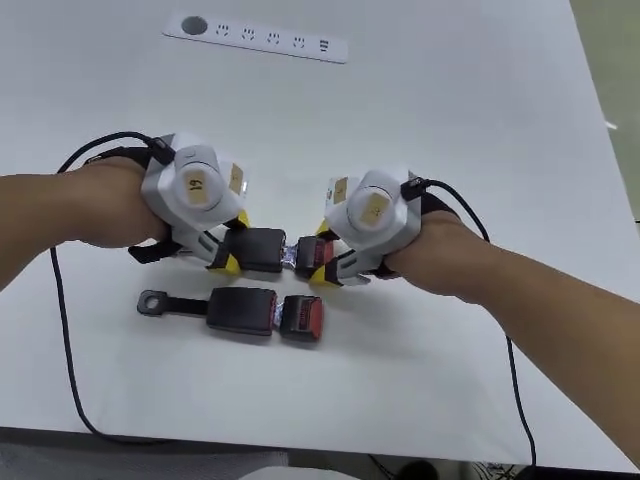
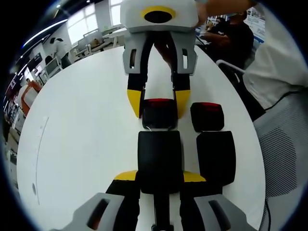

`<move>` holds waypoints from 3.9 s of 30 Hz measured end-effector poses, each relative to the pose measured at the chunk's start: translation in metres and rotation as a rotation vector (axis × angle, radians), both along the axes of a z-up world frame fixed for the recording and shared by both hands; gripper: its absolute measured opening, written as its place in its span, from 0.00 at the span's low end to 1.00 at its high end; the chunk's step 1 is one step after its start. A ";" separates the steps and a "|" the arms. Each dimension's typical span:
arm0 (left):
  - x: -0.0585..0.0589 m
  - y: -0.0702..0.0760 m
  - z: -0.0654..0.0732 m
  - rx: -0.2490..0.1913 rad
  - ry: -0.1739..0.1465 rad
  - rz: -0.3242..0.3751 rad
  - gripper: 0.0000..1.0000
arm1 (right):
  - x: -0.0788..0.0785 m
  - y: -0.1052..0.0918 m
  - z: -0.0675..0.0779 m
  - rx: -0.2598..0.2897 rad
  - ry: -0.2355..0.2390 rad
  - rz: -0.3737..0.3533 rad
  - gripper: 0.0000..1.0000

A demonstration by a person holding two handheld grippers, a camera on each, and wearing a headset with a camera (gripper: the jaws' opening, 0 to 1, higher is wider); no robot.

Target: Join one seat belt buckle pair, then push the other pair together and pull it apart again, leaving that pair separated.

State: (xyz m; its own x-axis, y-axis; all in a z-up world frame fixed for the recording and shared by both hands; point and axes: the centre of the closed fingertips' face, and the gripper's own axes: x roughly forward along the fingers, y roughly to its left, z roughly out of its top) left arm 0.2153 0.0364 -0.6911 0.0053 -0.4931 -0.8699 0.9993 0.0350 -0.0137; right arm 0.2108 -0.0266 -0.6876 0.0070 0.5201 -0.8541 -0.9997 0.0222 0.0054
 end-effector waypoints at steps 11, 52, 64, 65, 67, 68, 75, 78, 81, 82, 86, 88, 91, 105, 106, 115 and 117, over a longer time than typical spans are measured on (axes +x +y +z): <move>0.001 0.001 0.000 0.005 -0.002 0.007 0.31 | 0.005 0.002 -0.007 -0.009 0.003 0.001 0.31; 0.000 0.001 -0.001 0.023 -0.005 0.028 0.32 | 0.000 -0.110 -0.008 -0.042 -0.002 -0.109 0.33; 0.000 0.001 -0.001 0.025 -0.001 0.028 0.33 | 0.002 -0.135 -0.008 -0.050 0.005 -0.133 0.34; 0.000 0.001 -0.001 0.030 -0.002 0.024 0.33 | 0.003 -0.135 -0.010 -0.056 0.005 -0.131 0.34; 0.001 0.002 -0.001 0.034 0.000 0.022 0.33 | 0.005 -0.135 -0.008 -0.069 -0.003 -0.152 0.37; 0.001 0.001 -0.001 0.034 0.000 0.022 0.33 | 0.007 -0.136 -0.007 -0.072 -0.015 -0.157 0.40; -0.005 0.003 -0.002 0.026 0.002 0.027 0.37 | 0.005 -0.140 -0.005 -0.080 -0.043 -0.183 0.52; -0.001 0.003 0.006 0.003 -0.045 0.036 0.38 | 0.001 -0.138 0.007 -0.054 -0.055 -0.207 0.58; 0.003 0.005 0.020 -0.036 -0.087 0.089 0.41 | -0.003 -0.136 0.018 -0.029 -0.060 -0.236 0.58; 0.007 0.007 0.029 -0.055 -0.125 0.117 0.42 | -0.005 -0.134 0.023 -0.016 -0.065 -0.250 0.59; 0.000 0.017 0.044 -0.095 -0.127 0.182 0.44 | -0.013 -0.126 0.039 0.027 -0.091 -0.298 0.63; -0.008 0.021 0.054 -0.113 -0.139 0.194 0.47 | -0.022 -0.117 0.051 0.075 -0.087 -0.321 0.67; -0.022 0.024 0.070 -0.151 -0.161 0.222 0.48 | -0.034 -0.107 0.059 0.144 -0.094 -0.344 0.77; -0.080 0.068 0.090 -0.297 -0.175 0.430 0.73 | -0.070 -0.116 0.075 0.206 -0.129 -0.481 0.87; -0.084 0.077 0.086 -0.282 -0.177 0.446 0.75 | -0.073 -0.117 0.077 0.218 -0.131 -0.491 0.86; -0.095 0.112 0.085 -0.298 -0.191 0.599 1.00 | -0.084 -0.123 0.084 0.281 -0.134 -0.604 0.99; -0.096 0.117 0.086 -0.309 -0.192 0.633 1.00 | -0.088 -0.123 0.084 0.297 -0.126 -0.613 1.00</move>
State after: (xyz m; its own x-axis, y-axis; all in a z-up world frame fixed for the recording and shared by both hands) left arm 0.1196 0.1537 -0.6051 0.5094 -0.5682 -0.6463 0.7749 0.6295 0.0573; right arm 0.1230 -0.1492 -0.6036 0.4644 0.6023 -0.6493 -0.8004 0.5992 -0.0166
